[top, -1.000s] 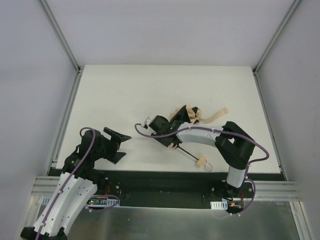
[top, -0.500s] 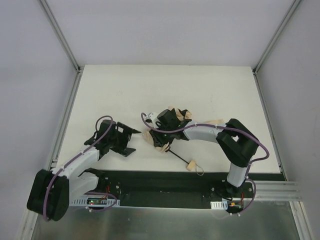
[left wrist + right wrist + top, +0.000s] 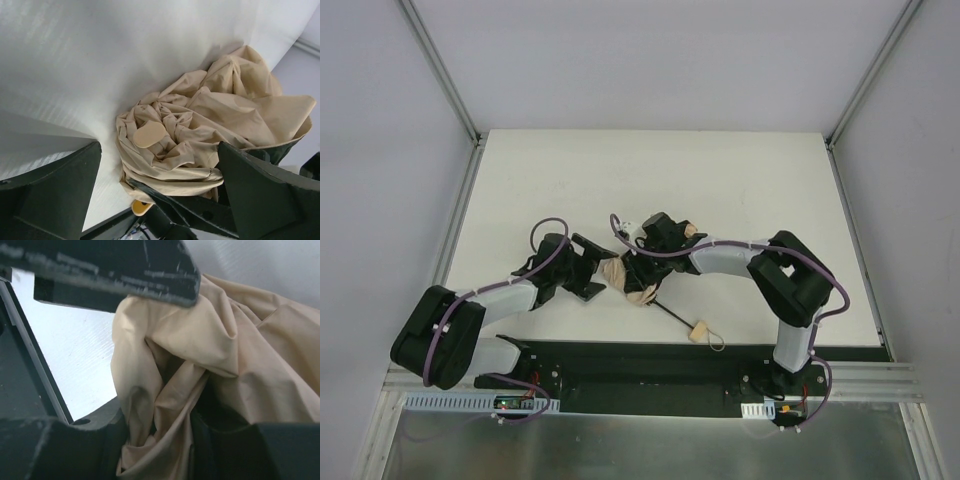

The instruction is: Put away the umbrella

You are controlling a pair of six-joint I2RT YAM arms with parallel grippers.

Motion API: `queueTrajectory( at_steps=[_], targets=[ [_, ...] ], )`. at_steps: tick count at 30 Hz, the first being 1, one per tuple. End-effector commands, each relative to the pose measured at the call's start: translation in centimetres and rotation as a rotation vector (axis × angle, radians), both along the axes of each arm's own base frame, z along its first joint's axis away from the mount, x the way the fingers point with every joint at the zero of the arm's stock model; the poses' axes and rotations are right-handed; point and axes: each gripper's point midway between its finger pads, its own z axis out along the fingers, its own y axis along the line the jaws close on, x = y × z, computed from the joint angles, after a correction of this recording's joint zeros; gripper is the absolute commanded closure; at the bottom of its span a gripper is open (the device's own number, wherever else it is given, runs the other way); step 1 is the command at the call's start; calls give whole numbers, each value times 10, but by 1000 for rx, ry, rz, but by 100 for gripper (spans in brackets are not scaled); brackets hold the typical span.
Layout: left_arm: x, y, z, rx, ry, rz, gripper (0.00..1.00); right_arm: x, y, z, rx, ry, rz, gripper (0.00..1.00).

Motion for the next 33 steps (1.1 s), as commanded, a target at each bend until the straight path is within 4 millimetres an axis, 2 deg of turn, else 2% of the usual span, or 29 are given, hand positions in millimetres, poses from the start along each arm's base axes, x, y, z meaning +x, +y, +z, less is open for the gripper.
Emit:
queueTrajectory(
  at_steps=[1,4,6,9,13,16,21,24,25,27,32,33],
  targets=[
    [4,-10,12,11,-110,-60,1,-57,-47,-55,-201,271,22,100],
    [0,-4,28,17,-211,-66,1,-54,-47,-55,-193,282,22,100],
    [-10,2,38,72,-235,-109,1,-55,-46,-52,-187,284,41,100],
    [-19,5,43,64,-251,-114,1,-55,-49,-51,-191,277,51,100],
    [-16,-7,36,-8,-264,-127,1,-57,-48,-50,-184,289,57,100],
    [-15,-15,22,-50,-227,-140,1,-56,-44,-47,-173,293,50,100],
    [-6,-21,0,-19,-170,-138,1,-52,-39,-40,-155,292,42,100],
    [-6,-18,-20,26,-110,-123,6,-50,-35,-33,-140,278,44,100],
    [-8,-15,-28,47,-93,-114,10,-49,-33,-30,-134,270,44,100],
    [-13,-11,-43,67,-47,-105,26,-47,-32,-25,-131,254,40,100],
    [-31,11,-67,133,4,-43,74,-35,-20,-10,-121,238,1,100],
    [-33,15,-69,150,5,-37,85,-34,-17,-7,-121,236,-7,95]
  ],
)
